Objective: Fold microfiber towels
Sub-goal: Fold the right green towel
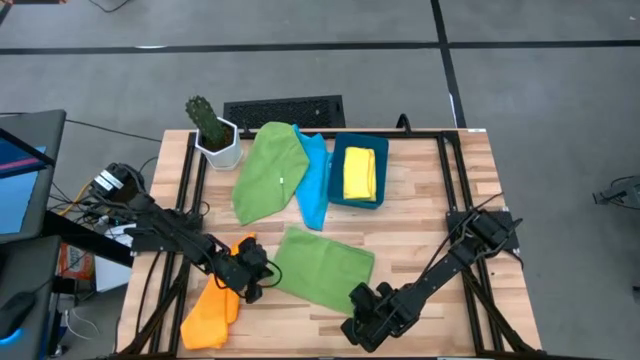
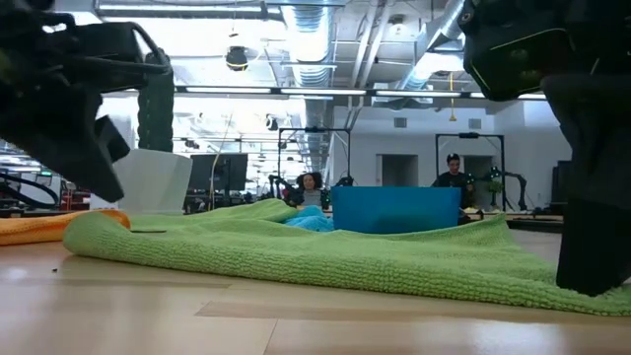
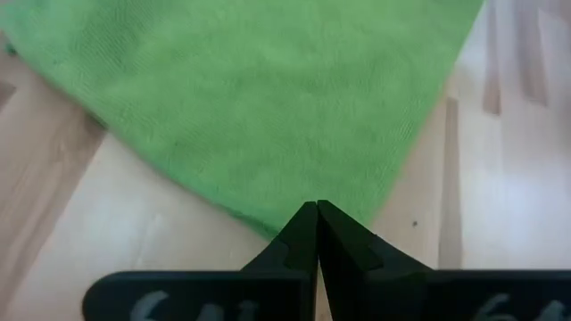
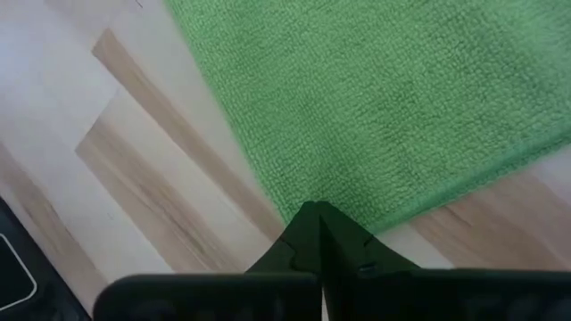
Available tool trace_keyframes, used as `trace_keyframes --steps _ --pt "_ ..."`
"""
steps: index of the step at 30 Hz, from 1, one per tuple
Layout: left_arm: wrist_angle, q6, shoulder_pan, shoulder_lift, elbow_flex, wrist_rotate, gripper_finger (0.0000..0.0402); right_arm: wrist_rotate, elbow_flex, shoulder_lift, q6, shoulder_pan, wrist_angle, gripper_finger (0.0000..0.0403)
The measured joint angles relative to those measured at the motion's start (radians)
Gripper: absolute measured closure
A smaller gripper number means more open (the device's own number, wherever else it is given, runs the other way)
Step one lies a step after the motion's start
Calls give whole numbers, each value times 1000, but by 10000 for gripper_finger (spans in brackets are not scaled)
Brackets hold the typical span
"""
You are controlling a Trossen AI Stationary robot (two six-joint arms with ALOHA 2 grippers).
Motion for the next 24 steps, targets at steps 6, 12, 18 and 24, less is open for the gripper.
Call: trace_keyframes --steps 6,12,18,24 --pt "32 -12 -43 53 -2 -34 401 -5 0 0 1 -2 -3 381" --pt "21 -47 -69 125 -1 -20 401 -11 0 0 2 -2 -5 387" --pt "54 -74 -87 144 0 -12 401 -30 2 -3 5 -2 -26 380" --pt "105 -104 -87 146 -1 46 401 -7 -1 -75 0 2 -114 386"
